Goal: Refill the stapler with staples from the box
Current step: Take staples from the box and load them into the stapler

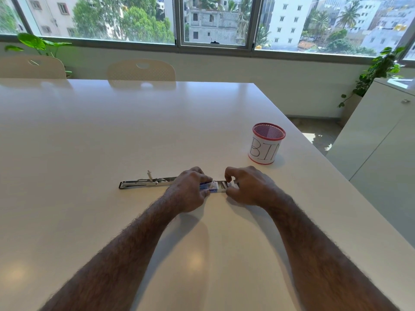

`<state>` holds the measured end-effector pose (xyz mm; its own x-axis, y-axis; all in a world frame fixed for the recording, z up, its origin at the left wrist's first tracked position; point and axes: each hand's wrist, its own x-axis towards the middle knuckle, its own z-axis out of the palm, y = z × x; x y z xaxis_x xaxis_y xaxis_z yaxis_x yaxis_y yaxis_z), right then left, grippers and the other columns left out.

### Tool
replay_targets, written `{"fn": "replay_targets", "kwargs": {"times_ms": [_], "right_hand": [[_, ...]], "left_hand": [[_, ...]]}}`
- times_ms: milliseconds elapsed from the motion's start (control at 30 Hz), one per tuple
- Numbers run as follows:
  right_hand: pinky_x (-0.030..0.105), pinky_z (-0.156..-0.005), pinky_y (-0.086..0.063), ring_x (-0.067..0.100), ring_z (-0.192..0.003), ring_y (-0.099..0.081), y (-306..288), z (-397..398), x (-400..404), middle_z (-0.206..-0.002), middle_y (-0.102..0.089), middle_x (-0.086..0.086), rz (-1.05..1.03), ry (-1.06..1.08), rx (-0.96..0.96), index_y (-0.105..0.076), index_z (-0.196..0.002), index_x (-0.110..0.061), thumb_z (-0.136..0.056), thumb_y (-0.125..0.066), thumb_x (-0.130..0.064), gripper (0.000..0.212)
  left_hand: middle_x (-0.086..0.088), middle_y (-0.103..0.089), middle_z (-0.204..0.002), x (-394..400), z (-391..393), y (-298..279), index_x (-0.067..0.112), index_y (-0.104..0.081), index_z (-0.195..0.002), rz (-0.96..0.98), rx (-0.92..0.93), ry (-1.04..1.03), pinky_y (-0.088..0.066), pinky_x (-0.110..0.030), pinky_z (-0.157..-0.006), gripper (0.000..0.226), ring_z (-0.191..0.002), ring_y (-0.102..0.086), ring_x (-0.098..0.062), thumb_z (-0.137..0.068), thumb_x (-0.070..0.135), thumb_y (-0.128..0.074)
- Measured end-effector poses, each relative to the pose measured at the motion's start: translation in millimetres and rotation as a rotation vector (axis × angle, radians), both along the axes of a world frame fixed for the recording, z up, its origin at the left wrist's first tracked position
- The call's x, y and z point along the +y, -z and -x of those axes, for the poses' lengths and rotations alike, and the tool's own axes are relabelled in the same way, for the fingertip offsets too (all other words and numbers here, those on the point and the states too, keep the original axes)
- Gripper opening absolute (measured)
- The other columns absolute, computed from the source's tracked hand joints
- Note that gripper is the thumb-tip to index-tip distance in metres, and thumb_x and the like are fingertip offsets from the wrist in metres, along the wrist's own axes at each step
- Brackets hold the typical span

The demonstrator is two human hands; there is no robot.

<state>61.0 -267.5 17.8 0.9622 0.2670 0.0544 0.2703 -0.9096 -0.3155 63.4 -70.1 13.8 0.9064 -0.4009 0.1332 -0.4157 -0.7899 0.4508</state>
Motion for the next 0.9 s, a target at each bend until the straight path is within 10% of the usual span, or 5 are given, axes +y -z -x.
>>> {"fn": "replay_targets", "kwargs": {"times_ms": [900], "right_hand": [[0.017,-0.06,-0.038,0.009,-0.074,-0.049,5.5,-3.5,-6.7,-0.087,-0.051,-0.012,-0.216,-0.008,0.044,-0.059,-0.097,-0.032,-0.085,-0.07,-0.024,0.018]], "left_hand": [[0.002,-0.054,-0.121,0.0,-1.2,0.5,0.017,-0.057,-0.131,-0.014,0.007,0.001,-0.04,-0.024,-0.085,0.043,-0.103,-0.046,-0.009,-0.09,0.026,-0.06]]}}
